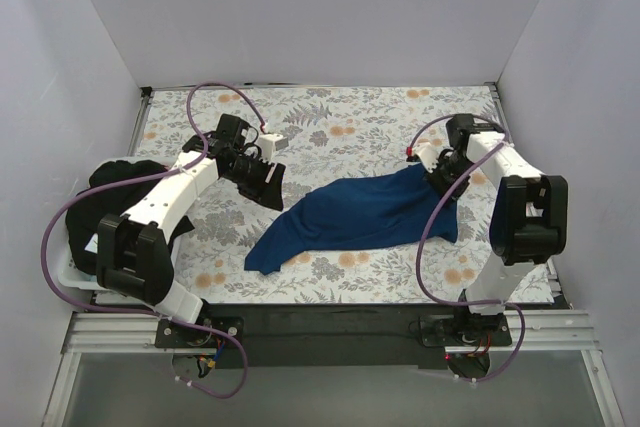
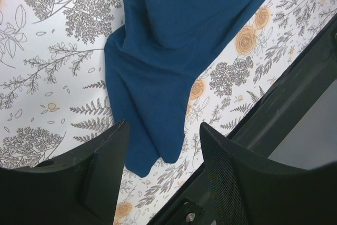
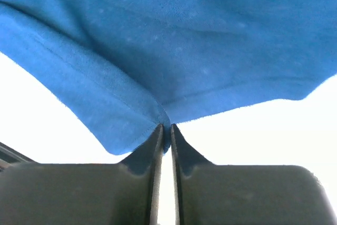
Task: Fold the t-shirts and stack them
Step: Flatten the tshirt out
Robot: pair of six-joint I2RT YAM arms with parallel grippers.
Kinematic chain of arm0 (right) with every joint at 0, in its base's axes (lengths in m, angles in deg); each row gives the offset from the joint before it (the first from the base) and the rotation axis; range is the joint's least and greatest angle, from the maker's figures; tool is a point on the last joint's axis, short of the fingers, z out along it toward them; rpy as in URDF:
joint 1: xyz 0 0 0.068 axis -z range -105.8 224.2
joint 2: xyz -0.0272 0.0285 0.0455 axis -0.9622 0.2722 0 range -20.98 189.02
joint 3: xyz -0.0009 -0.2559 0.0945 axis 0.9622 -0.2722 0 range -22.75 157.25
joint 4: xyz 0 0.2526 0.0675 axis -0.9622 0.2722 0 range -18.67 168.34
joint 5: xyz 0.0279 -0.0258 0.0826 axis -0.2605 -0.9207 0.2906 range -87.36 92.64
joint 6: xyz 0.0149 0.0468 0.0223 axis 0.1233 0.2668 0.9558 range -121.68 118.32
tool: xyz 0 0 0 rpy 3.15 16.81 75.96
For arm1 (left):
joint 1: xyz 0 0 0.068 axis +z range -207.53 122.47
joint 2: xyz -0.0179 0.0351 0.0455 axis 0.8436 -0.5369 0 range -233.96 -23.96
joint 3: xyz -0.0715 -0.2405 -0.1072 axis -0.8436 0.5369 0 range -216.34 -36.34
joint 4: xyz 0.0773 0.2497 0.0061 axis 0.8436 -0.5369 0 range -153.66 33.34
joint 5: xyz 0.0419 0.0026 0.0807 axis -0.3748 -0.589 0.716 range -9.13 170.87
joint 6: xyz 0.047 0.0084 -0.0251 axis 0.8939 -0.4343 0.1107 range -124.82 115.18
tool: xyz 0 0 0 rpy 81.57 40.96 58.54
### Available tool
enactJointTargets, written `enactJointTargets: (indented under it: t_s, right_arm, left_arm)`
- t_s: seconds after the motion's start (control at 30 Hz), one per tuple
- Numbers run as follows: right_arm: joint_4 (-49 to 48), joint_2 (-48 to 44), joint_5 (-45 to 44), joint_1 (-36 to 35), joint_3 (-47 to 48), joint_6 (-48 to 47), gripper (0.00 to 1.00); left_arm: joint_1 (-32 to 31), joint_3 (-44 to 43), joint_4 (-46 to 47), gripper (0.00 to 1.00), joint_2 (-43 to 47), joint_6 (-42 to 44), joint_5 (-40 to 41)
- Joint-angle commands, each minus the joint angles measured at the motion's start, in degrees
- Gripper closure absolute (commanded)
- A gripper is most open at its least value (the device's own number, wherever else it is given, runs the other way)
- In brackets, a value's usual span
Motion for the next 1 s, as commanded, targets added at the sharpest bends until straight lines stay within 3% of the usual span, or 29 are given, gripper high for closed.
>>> enactJointTargets:
  t_s: [0.0,0.27,0.4,0.67,0.8,0.97]
  right_arm:
    - [3.5,-4.2,1.3,-0.3,2.3,-0.2,0.95]
    - [6.5,-9.0,1.6,-0.3,0.1,-1.7,0.99]
    - [7.6,-15.4,1.9,-0.2,-3.9,-2.7,0.99]
    - [8.3,-24.8,2.6,-0.2,-6.9,-0.7,0.99]
    - [8.3,-26.0,0.9,0.0,-5.7,0.5,0.99]
    - [8.3,-25.6,0.5,1.1,-2.6,2.4,0.99]
  left_arm:
    - [0.6,0.7,-1.4,0.45,3.0,0.9,0.5]
    - [2.7,1.5,-5.7,0.45,3.3,3.9,-0.9]
    - [3.6,7.2,-10.1,0.48,7.4,10.5,2.1]
    - [3.5,23.8,-11.5,0.57,22.7,32.9,2.7]
    - [3.4,27.6,-10.2,0.57,24.7,43.8,2.4]
    - [3.4,29.5,-9.2,0.56,26.6,55.4,-4.4]
